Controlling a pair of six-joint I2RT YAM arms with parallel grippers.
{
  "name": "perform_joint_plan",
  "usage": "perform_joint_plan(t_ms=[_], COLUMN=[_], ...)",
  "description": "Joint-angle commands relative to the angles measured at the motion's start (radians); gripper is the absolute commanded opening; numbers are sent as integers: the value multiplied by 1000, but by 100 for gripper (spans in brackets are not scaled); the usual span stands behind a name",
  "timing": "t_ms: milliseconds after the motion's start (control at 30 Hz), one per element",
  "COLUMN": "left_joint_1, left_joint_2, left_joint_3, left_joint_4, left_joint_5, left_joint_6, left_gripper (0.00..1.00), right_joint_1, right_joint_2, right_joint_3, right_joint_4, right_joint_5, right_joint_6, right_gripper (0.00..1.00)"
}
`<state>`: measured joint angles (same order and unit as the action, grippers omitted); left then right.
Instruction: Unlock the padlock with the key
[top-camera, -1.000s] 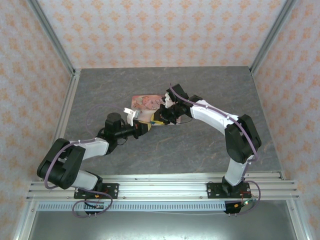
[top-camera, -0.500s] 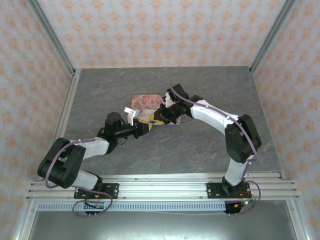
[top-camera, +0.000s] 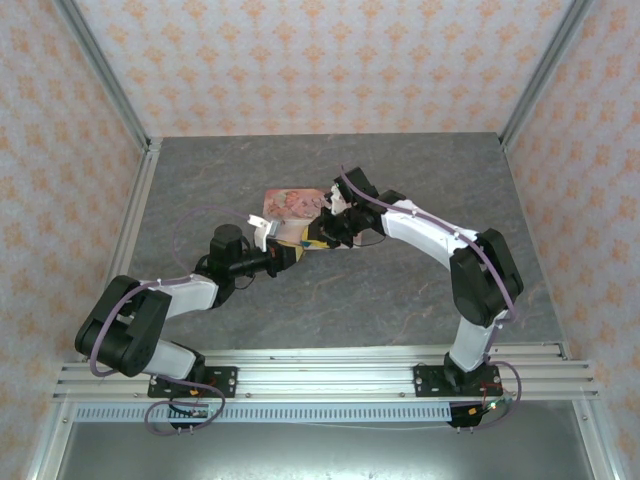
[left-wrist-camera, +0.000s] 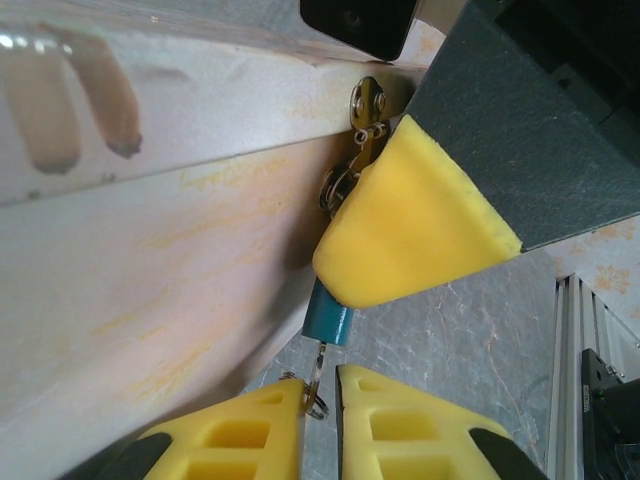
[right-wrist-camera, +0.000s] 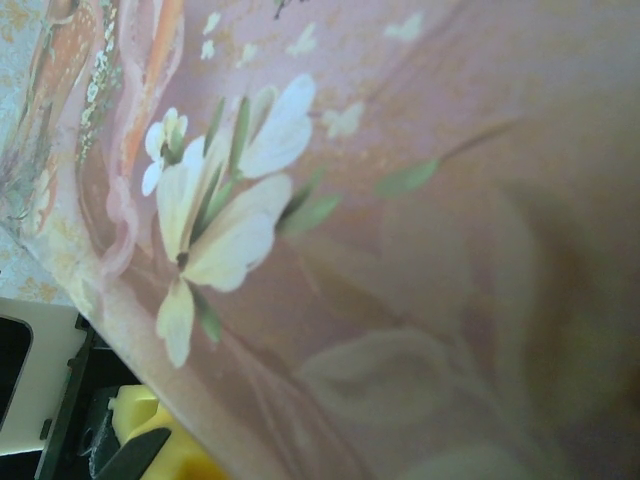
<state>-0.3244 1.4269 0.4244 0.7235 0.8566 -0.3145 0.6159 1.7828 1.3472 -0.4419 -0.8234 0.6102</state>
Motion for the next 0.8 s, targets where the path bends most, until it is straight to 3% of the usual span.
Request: perform_joint_plan(t_ms=[0, 300, 500, 633, 767], left_joint_1=[7, 6, 5, 4, 2], left_joint_2=[-5, -9, 8, 22, 29], left_joint_3=[17, 19, 31, 40, 47], left_joint_4=[-2, 14, 42, 61, 68], left_joint_5=[2, -4, 18, 28, 34], left_joint_6=[17, 10, -13, -26, -30], left_gripper=[13, 7, 16, 16, 6], right_joint_1=[-2, -2, -2, -2, -2], right_joint_2=[-47, -42, -45, -49, -52], right_joint_3=[-4, -37, -52, -64, -74], right_joint_4=[69, 149, 164, 178, 190], right_joint_5=[-54, -72, -75, -77, -79], right_joint_6=[16, 73, 82, 90, 99], right_gripper=[0, 0, 0, 0, 0])
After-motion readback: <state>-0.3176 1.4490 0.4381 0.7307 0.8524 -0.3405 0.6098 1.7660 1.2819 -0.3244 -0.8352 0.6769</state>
